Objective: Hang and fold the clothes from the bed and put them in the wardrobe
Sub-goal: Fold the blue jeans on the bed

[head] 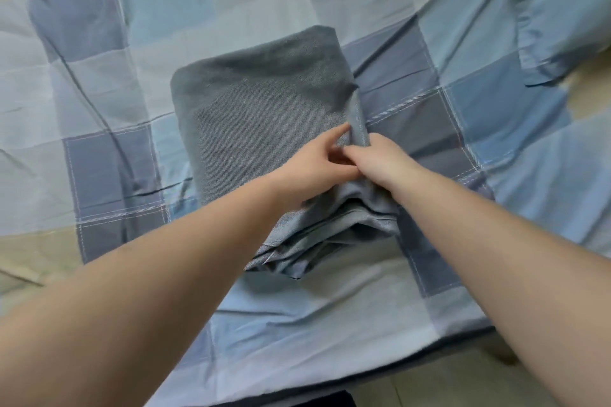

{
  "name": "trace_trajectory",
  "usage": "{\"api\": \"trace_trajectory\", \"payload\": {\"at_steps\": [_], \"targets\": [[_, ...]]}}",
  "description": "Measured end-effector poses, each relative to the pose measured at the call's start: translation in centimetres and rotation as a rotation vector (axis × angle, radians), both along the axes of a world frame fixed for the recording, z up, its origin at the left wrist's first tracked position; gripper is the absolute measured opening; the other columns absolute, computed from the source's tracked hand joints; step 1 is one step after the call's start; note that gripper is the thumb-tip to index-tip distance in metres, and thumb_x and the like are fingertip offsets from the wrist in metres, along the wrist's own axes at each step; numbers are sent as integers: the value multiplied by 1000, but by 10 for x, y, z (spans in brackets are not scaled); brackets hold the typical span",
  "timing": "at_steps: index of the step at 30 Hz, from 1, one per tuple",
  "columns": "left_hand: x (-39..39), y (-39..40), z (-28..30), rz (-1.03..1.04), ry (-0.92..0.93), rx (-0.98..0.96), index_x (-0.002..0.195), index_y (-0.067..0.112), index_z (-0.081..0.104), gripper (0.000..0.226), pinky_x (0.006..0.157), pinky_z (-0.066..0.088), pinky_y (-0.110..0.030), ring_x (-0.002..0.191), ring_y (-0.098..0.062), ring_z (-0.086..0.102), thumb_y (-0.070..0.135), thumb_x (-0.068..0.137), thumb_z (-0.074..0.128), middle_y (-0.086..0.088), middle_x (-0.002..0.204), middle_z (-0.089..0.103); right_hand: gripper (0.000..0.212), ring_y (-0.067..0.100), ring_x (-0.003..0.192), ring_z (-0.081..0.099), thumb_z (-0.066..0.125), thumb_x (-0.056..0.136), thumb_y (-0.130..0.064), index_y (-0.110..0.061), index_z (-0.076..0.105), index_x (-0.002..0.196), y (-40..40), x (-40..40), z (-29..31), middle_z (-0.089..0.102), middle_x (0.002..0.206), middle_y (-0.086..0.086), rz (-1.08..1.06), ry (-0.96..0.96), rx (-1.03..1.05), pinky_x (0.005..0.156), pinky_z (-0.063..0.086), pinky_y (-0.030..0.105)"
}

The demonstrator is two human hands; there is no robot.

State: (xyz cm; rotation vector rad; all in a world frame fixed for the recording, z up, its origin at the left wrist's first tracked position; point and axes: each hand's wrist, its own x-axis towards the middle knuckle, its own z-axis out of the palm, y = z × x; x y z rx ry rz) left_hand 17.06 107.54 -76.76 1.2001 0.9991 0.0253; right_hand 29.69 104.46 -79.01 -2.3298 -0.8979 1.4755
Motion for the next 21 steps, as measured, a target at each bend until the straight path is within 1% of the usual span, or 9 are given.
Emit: {"api": "trace_trajectory", "payload": {"at_steps": [1, 3, 5, 7, 10, 12, 14, 18, 21], "targets": [[-11, 2, 2, -21, 56, 154, 145, 14, 36, 66, 95, 47, -23, 97, -1, 63, 5, 87, 66, 0, 111, 62, 40, 31, 104, 61, 56, 85, -44, -13, 61, 111, -2, 0, -2, 67, 108, 9, 71, -94, 14, 84, 47, 34], [-45, 6, -3, -155, 276, 724, 141, 17, 44, 54, 111, 31, -29, 125, -14, 49, 28, 91, 59, -4, 132, 54, 35, 33, 106, 58, 54, 91, -40, -9, 60, 107, -11, 4, -3, 65, 110, 12, 119, -221, 68, 78, 41, 33], [-84, 5, -15, -318, 508, 1105, 141, 19, 46, 60, 115, 19, -39, 140, -29, 32, 48, 89, 45, -10, 148, 42, 34, 35, 102, 58, 55, 92, -37, -5, 61, 99, -27, 10, -5, 66, 104, 15, 34, -222, 121, 77, 42, 35], [-112, 0, -24, -460, 589, 1155, 141, 18, 47, 66, 116, 16, -45, 142, -33, 28, 56, 88, 37, -14, 151, 36, 33, 35, 100, 59, 58, 91, -37, -5, 60, 101, -41, 9, -9, 66, 103, 14, -21, -207, 127, 79, 44, 37], [-120, 8, -29, -496, 554, 1180, 142, 15, 44, 69, 116, 16, -50, 143, -34, 27, 58, 87, 37, -16, 152, 35, 48, 31, 114, 52, 65, 86, -32, -16, 47, 128, -36, 1, -1, 56, 123, 10, -20, -394, 254, 92, 41, 39], [-113, 32, -26, -447, 556, 1272, 144, 13, 40, 72, 114, 15, -54, 143, -34, 26, 56, 86, 41, -16, 152, 33, 65, 31, 126, 41, 66, 83, -27, -14, 38, 141, -13, -9, 9, 44, 137, 13, 95, -555, 523, 106, 32, 43], [-101, 61, -23, -399, 582, 1313, 147, 13, 35, 75, 114, 12, -56, 144, -34, 22, 55, 85, 46, -16, 154, 30, 70, 31, 140, 26, 62, 85, -31, -13, 32, 146, 18, -23, 13, 30, 151, 14, 357, -647, 648, 114, 18, 50], [-91, 104, -32, -600, 683, 1327, 149, 19, 29, 83, 114, 8, -58, 146, -33, 18, 68, 83, 40, -13, 156, 27, 74, 23, 148, -4, 39, 91, -58, -26, 10, 152, 68, -36, -8, -2, 161, 4, 896, -773, 462, 113, -3, 59], [-110, 119, -50, -452, 912, 1026, 152, 27, 13, 96, 115, 5, -56, 148, -28, 6, 82, 77, 34, -7, 161, 12, 74, 20, 147, -9, 23, 91, -66, -30, 2, 152, 79, -24, -26, -6, 161, 2, 1063, -817, 333, 114, -4, 56]]}}
